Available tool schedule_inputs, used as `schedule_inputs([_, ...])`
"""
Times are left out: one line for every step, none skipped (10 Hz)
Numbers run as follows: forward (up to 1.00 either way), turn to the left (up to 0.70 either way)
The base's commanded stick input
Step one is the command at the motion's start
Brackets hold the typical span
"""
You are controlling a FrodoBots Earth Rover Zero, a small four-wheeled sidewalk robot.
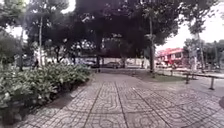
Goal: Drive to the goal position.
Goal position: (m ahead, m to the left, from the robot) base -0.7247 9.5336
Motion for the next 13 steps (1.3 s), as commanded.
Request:
schedule_inputs([1.00,0.00])
schedule_inputs([1.00,0.00])
schedule_inputs([1.00,0.00])
schedule_inputs([1.00,0.00])
schedule_inputs([1.00,0.00])
schedule_inputs([1.00,0.00])
schedule_inputs([1.00,0.00])
schedule_inputs([1.00,0.00])
schedule_inputs([1.00,0.00])
schedule_inputs([1.00,0.00])
schedule_inputs([1.00,0.00])
schedule_inputs([1.00,0.00])
schedule_inputs([1.00,0.00])
